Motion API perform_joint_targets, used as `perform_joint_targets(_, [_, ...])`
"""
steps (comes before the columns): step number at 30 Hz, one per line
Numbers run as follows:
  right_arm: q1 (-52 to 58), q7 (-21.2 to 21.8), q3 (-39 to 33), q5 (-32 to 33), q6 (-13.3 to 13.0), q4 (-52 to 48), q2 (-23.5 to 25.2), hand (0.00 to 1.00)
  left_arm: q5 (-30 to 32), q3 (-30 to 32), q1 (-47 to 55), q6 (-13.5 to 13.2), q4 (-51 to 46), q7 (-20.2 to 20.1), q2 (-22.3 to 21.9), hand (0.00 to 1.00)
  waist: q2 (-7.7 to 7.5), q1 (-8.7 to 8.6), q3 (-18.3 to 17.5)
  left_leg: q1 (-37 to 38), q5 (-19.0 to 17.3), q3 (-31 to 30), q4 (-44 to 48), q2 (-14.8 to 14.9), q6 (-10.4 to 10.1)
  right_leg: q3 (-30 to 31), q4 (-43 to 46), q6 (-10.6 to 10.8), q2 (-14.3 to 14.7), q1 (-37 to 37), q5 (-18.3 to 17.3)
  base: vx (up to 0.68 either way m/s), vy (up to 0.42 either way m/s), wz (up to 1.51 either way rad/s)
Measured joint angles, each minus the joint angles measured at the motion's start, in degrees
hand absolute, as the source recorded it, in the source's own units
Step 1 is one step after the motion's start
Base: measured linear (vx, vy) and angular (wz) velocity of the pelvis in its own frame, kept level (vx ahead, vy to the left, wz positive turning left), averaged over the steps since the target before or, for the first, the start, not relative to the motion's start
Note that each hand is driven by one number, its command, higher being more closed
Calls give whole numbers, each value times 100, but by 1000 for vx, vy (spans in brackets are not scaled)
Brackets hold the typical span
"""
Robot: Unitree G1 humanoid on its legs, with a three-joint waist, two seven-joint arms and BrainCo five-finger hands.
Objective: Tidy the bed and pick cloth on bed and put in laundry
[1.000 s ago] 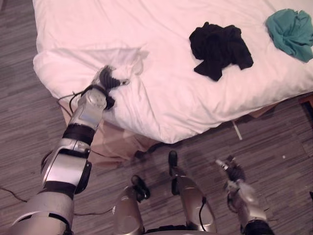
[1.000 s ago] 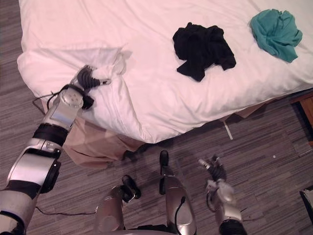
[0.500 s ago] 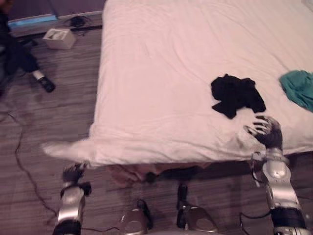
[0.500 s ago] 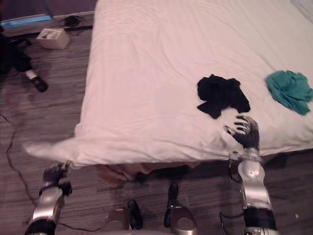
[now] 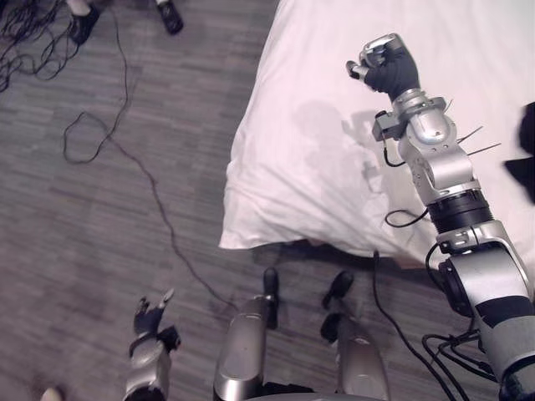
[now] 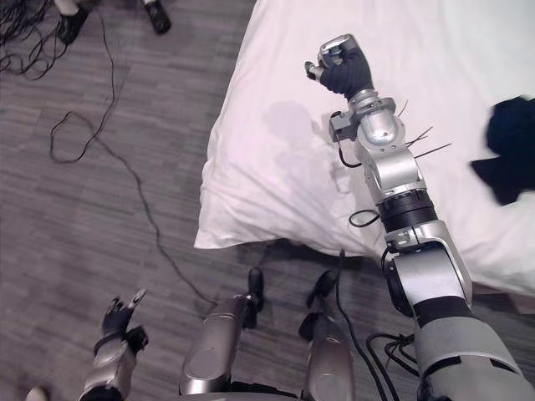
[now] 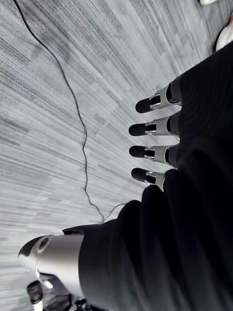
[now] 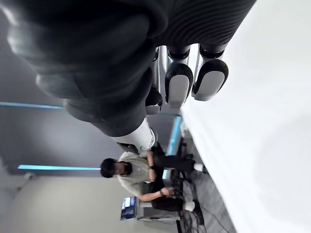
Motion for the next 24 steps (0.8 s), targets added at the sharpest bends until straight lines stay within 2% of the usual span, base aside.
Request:
perform_joint_targets(2, [21,113,53,54,152,367,174,100,6,-208,-340,-20,27,16,-23,0,92,4,75,-241,71,38,35,-81,98,24,362,19,-187,-367,-101,-26,94,23])
perform_joint_targets(3, [29,160,49,65,17,218,385,100,8,-217,-478,-61,-6,27,-51,0,101,-15,130,-358,110,151,36,-128,140,111,625,25,-314,-642,-189,2,63,-2])
perform_joint_targets(4, [-19,307,80,145,2,30,496,100,8,-217,-570,-65,-11,34,-69,0,105,-39,175,-382,126,240,55,-161,167,188,812,23,-398,-784,-262,4,46,-9])
perform_joint_targets(7, [-46,596,444,288,1,19,869,100,3,-216,-597,-148,-363,20,-97,0,103,-206,181,-424,102,320,77,-196,164,287,1219,-9,-569,-1025,-483,8,-15,-3])
perform_joint_targets(9, [-12,880,800,509,-20,59,1114,100,3,-218,-663,-264,-467,-20,-115,0,103,-368,181,-410,48,381,99,-135,104,291,1376,-84,-562,-1076,-644,44,-82,-5])
perform_joint_targets(11, [137,1400,1165,766,-25,131,1251,100,2,-220,-704,-375,-485,-45,-190,0,100,-461,179,-316,26,490,84,-48,85,299,1456,-123,-532,-1062,-738,64,-110,-13])
perform_joint_targets(12, [351,2083,1359,987,-16,129,1380,100,-4,-227,-706,-454,-488,-190,-232,0,95,-513,177,-219,24,570,58,27,62,323,1482,-98,-475,-1023,-796,88,-126,-22])
perform_joint_targets(13, [619,2568,1590,1124,36,120,1464,100,-4,-251,-704,-510,-488,-306,-270,0,92,-528,176,-99,22,632,12,85,39,339,1457,-126,-422,-947,-815,98,-124,-24])
perform_joint_targets(14, [839,2769,1743,1157,83,122,1528,100,-5,-271,-694,-536,-488,-358,-289,0,90,-548,176,-16,18,670,-19,121,4,342,1427,-136,-384,-876,-822,144,-134,-26])
perform_joint_targets(16, [1959,3588,2455,1356,339,113,1818,100,-11,-385,-618,-590,-487,-543,-322,0,37,-637,169,447,31,834,-240,282,-88,327,1191,-149,-187,-457,-832,157,-105,-28])
perform_joint_targets(19, [3143,4026,3150,1441,461,37,2031,100,-10,-407,-607,-589,-444,-636,-408,0,-72,-698,168,899,75,871,-492,355,-160,336,885,-142,10,-44,-818,109,-39,-25])
perform_joint_targets(20, [3669,4069,3478,1513,434,-132,2179,100,-7,-443,-521,-579,-408,-636,-361,0,-199,-852,164,1122,106,843,-646,425,-206,287,533,-134,183,279,-708,123,-35,-18])
perform_joint_targets(21, [3863,4047,3530,1528,370,-293,2203,100,-6,-450,-486,-573,-369,-633,-353,0,-259,-899,155,1214,115,845,-712,442,-221,283,376,-143,263,411,-640,128,-23,-25])
perform_joint_targets(22, [4266,3863,3496,1581,-35,-757,2223,100,-6,-562,-374,-553,-249,-606,-347,0,-418,-966,95,1453,121,892,-829,490,-253,301,33,-154,408,708,-496,91,0,-30])
perform_joint_targets(23, [4417,3732,3374,1598,-350,-1024,2228,100,-3,-683,-305,-530,-160,-570,-341,0,-517,-968,9,1552,100,947,-862,499,-280,344,-139,-119,483,836,-450,79,13,-34])
perform_joint_targets(24, [4485,3653,3240,1653,-547,-1188,2236,100,-4,-763,-263,-507,-99,-516,-342,0,-587,-966,-54,1613,88,969,-892,506,-294,384,-239,-118,525,901,-401,55,41,-31])
